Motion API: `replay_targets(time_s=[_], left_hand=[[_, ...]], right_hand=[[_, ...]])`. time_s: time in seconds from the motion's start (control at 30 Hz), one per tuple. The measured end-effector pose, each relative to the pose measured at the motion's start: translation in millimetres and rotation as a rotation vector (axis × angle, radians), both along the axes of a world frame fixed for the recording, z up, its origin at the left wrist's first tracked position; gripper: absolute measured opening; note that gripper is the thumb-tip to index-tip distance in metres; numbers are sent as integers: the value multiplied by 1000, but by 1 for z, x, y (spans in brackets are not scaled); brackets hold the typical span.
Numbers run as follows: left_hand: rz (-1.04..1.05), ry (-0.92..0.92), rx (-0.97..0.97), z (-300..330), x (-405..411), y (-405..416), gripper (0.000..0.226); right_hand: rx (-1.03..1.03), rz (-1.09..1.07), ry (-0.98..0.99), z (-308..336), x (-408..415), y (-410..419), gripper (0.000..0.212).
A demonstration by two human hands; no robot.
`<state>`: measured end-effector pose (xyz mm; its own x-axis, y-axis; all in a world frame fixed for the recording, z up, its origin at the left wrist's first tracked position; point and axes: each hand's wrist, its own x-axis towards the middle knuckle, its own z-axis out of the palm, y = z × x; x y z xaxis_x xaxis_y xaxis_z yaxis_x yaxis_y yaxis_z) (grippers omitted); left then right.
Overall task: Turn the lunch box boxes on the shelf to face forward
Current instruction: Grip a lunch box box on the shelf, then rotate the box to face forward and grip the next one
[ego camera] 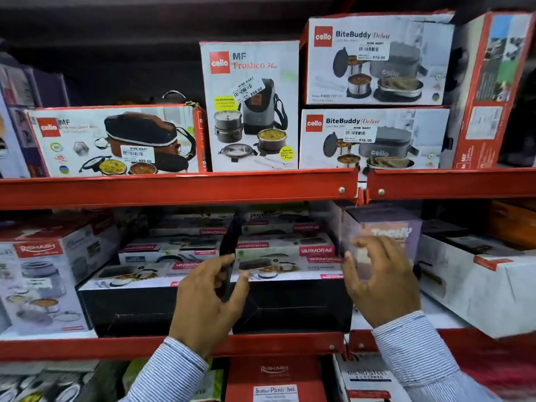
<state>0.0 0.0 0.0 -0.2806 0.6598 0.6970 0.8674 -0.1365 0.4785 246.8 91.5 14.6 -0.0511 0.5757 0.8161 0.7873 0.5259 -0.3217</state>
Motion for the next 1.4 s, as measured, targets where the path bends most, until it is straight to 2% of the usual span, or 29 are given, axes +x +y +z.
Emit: replay_targets(time_s=[0.1,0.13,0.2,0.33,0.43,0.53,0.57,0.63,0.67,0.7,0.77,0.83,0.97,1.03,1.1,1.17,1.23,1.4], left_hand=[[15,-202,-159,-12,-1,5,60],[3,-220,-241,-14,0,6,65],[19,-230,-326,-19,3,10,77],[9,-309,-407,-23,8,19,89],[-37,-443,-407,-25,8,23,94],[-83,-537,-372,-22,4,21,100],[-98,-554,-342,-20,4,19,92],[-163,-585,-256,-13,5,13,56],[-198,-638,-220,-10,4,11,42],[-227,-713,-193,-7,1,11,42],[-249,-858,-151,-5,-5,13,65],[-242,-901,-119,-6,-11,16,80],[-101,-863,-98,-13,-15,19,37],[-136,-897,-111,-21,-19,24,10],[-161,-879,-204,-31,-18,26,35],[-115,-727,-240,-45,-18,25,52],[-32,-600,-243,-56,-14,25,54],[50,-423,-272,-75,-2,28,48]], right_hand=[[-308,-91,32,-25,10,13,33],[-425,-64,37,-33,12,16,36],[-530,6,76,-40,12,22,38],[-759,162,286,-40,8,26,38],[-805,245,427,-39,8,27,36],[-830,325,610,-39,17,27,22],[-824,343,618,-39,21,28,19],[-816,368,638,-38,28,26,26],[-798,400,692,-37,31,25,22],[-779,445,759,-34,32,23,16],[-760,515,861,-30,36,20,12],[-741,531,896,-29,37,18,17],[-703,525,869,-43,38,25,13],[-694,549,826,-50,40,29,8],[-722,553,757,-60,42,36,26],[-756,502,676,-68,40,40,38],[-772,421,632,-74,37,41,41],[-824,276,522,-93,28,48,40]])
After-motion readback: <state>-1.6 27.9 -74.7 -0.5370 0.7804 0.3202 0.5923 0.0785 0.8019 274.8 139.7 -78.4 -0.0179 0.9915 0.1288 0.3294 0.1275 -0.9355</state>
